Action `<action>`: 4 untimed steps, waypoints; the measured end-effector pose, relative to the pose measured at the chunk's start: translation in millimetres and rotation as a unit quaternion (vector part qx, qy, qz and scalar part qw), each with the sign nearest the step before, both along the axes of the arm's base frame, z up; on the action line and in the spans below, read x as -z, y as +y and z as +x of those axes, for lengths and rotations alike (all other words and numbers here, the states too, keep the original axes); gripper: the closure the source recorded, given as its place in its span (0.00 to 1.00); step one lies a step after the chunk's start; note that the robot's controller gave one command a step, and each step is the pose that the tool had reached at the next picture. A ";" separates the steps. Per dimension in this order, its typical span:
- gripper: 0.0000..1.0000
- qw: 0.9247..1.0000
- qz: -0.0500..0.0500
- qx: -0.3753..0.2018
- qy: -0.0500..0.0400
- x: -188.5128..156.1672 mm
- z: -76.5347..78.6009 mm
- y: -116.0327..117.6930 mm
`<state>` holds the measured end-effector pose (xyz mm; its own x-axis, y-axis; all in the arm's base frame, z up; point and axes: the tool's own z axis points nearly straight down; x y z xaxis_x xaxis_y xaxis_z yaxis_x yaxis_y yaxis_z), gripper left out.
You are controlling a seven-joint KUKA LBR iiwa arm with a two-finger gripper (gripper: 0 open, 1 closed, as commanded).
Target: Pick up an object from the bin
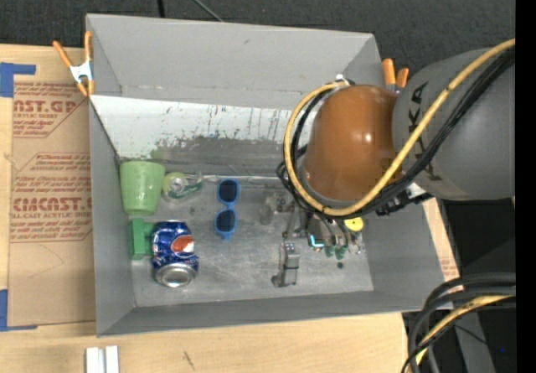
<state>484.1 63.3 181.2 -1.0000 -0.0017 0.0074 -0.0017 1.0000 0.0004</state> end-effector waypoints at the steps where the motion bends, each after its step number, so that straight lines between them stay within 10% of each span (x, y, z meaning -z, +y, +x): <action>1: 0.00 0.999 0.001 -0.035 -0.001 100.4 32.3 82.3; 2: 0.00 1.000 -0.002 -0.014 -0.003 109.8 13.5 141.1; 3: 1.00 1.000 -0.001 -0.015 -0.004 109.5 13.2 144.1; 4: 1.00 1.000 0.002 -0.022 -0.010 -29.2 67.9 145.6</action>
Offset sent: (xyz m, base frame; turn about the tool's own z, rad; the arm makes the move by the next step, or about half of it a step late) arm 0.0343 0.0781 -0.0958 -0.0638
